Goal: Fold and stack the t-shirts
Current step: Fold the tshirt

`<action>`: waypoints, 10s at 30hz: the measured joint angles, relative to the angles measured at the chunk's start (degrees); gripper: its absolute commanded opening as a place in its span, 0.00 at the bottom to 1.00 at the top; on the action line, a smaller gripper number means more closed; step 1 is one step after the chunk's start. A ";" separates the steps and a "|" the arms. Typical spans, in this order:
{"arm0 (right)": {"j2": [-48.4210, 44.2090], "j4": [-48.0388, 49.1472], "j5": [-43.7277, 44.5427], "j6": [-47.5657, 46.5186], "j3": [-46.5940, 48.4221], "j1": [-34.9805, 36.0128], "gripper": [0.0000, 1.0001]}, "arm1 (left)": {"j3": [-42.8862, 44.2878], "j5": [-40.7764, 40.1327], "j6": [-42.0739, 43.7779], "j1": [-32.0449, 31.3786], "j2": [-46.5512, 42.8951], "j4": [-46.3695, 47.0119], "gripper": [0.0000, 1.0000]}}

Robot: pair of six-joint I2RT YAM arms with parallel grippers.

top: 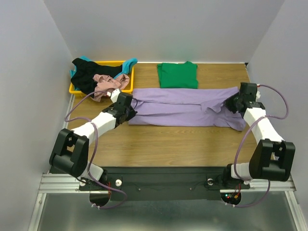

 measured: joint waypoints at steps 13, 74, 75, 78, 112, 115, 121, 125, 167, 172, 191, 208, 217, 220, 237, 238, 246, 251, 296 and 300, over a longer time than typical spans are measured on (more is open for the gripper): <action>11.61 2.64 0.22 -1.79 7.37 0.00 0.04 | 8.83 -0.96 1.77 2.32 10.21 -0.22 0.00; 34.53 13.53 -9.27 -23.04 21.16 0.00 1.00 | -3.39 0.87 4.28 4.31 -2.91 1.44 0.98; 30.64 13.46 -9.27 -23.17 18.32 0.00 1.00 | -3.39 1.29 4.35 4.15 -3.10 1.70 0.98; 23.54 13.57 -9.70 -22.86 14.12 0.17 1.00 | -3.06 2.40 4.57 3.04 -3.50 3.06 0.98; 42.27 18.82 -2.71 -18.03 26.51 2.25 1.00 | 2.60 7.30 6.67 -0.85 13.86 14.16 0.98; 44.24 19.45 -1.20 -21.92 31.17 2.25 1.00 | 2.60 6.95 6.67 -0.85 13.86 14.14 0.98; 43.06 19.98 2.10 -27.96 34.47 2.25 1.00 | 2.58 6.47 6.69 -0.85 13.86 14.12 0.98; 38.29 19.39 1.57 -28.39 31.12 2.25 1.00 | 2.58 6.45 6.71 -0.85 13.84 14.10 0.98; 52.11 13.42 15.76 -30.29 43.04 4.48 1.00 | -5.29 6.29 6.45 -0.85 7.15 15.39 0.98; 54.40 13.62 16.06 -33.92 48.50 4.39 1.00 | -5.25 6.38 6.51 -0.87 7.02 15.19 0.98; 16.52 14.86 -3.28 -15.17 1.86 9.55 1.00 | 0.90 -1.66 7.69 -8.44 -7.19 1.68 0.98; 25.11 16.68 1.09 -12.66 3.80 9.86 1.00 | 9.66 -2.19 9.31 -5.27 18.10 5.03 0.98; 31.01 13.68 2.08 -18.60 11.87 9.01 1.00 | -8.28 3.85 3.37 -19.41 4.46 13.64 0.98; 31.50 12.98 2.08 -19.50 12.61 8.94 1.00 | -11.45 8.46 1.46 -27.32 0.61 13.75 0.98; 1.44 3.52 2.32 -25.94 6.78 27.21 1.00 | -8.20 -7.08 -6.64 -23.52 -29.20 -15.50 0.98; 0.50 3.69 2.86 -25.62 5.40 32.37 1.00 | -8.74 -7.85 -6.49 -20.33 -29.83 -15.43 0.98; 10.27 0.44 7.34 -21.07 0.68 68.19 1.00 | -12.24 -5.20 0.87 -5.38 -18.84 -10.47 0.92; 16.22 -2.14 10.19 -19.50 3.32 78.71 1.00 | -13.66 1.44 4.44 -3.34 -10.25 -3.34 0.83; 26.88 -7.30 21.18 -12.63 13.05 92.61 0.00 | -16.59 -1.16 -1.97 -3.98 -22.34 -10.23 0.00; 20.65 -7.56 23.76 -10.38 9.75 91.34 0.00 | -14.58 -1.09 -2.23 -7.17 -19.47 -9.94 0.00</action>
